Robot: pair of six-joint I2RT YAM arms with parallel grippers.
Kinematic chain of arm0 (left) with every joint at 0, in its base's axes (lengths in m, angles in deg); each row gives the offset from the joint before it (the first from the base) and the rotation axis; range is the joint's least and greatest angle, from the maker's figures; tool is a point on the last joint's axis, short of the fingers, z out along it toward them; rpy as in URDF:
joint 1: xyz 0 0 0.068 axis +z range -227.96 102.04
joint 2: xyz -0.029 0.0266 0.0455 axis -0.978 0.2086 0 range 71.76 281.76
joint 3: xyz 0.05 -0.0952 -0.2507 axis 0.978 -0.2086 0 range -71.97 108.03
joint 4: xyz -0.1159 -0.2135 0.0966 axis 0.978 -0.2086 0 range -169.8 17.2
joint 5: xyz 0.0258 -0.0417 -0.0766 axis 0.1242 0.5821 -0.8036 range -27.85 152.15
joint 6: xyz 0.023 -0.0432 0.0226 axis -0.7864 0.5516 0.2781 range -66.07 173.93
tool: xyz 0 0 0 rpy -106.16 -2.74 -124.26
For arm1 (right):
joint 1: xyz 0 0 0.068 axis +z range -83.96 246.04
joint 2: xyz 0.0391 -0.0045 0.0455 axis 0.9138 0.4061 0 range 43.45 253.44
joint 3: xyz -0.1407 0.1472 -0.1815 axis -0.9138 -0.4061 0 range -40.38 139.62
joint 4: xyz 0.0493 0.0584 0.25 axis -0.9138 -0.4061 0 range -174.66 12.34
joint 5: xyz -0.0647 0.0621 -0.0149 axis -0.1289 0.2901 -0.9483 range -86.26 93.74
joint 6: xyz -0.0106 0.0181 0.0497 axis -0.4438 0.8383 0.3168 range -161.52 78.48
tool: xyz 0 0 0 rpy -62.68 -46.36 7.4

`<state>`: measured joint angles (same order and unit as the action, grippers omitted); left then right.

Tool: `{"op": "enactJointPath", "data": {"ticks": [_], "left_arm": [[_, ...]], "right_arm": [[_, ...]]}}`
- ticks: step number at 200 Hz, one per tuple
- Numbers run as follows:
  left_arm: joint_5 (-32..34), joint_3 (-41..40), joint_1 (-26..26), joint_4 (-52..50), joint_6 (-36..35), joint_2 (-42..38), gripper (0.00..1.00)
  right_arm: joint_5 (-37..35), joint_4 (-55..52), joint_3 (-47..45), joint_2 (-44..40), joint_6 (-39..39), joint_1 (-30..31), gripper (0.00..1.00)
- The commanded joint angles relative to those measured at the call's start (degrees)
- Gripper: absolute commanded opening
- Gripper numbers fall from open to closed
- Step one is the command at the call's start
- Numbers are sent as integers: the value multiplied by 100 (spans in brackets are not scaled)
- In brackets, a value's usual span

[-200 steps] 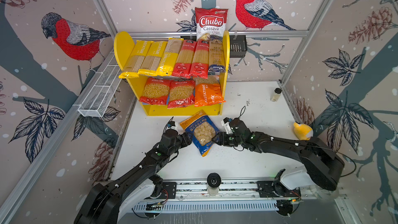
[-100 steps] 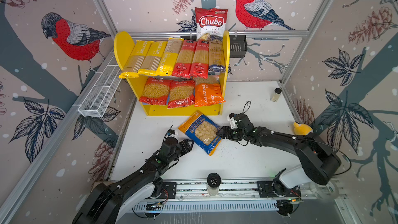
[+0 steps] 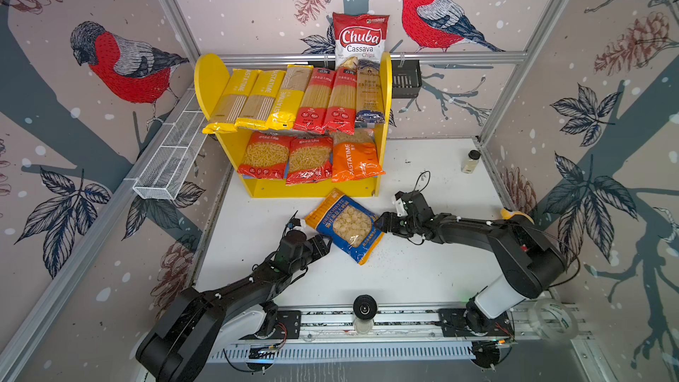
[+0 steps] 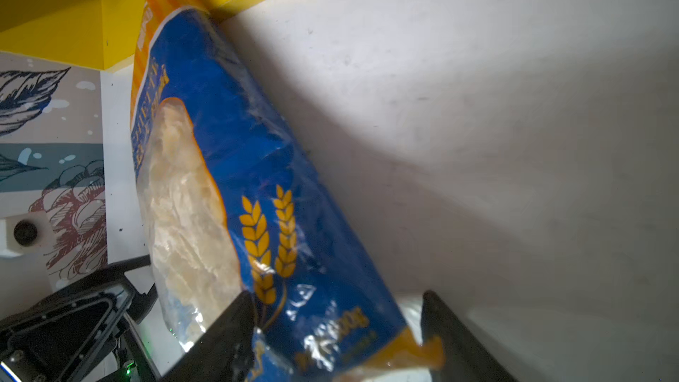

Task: Arrange pasta packages on shelves
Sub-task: Rotate the pasta bag at the center of the table.

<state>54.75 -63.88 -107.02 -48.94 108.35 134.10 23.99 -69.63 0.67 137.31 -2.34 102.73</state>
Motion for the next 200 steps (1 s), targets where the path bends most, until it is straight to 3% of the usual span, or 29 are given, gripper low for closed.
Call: {"op": "enactJointPath", "data": {"ticks": [1,26,46,59,71,92,114,159,200], "left_arm": [[26,177,192,323,-331,185,72],[248,613,498,-360,-641,121,72],[310,890,832,-842,-955,-101,72],[364,1013,1007,-1153,-1119,-288,72],[498,1100,1097,-1467,-1252,-484,72],[705,1135,1129,-1963,-1350,-853,72],[829,1009,1126,-2392,-1219,-1275,72],[150,302,1129,-1912,-536,-1706,72],[-115,62,1123,-1208,-493,-1234,72]], "right_arm": [[134,281,184,184,79,342,55],[128,511,322,372,446,962,37],[245,743,518,546,710,1477,36],[326,731,664,630,744,1708,40],[398,724,687,605,758,1754,49],[380,493,627,355,567,1673,62],[194,-54,631,116,176,1482,68],[151,182,471,228,253,1165,74],[198,717,649,698,644,1453,72]]}}
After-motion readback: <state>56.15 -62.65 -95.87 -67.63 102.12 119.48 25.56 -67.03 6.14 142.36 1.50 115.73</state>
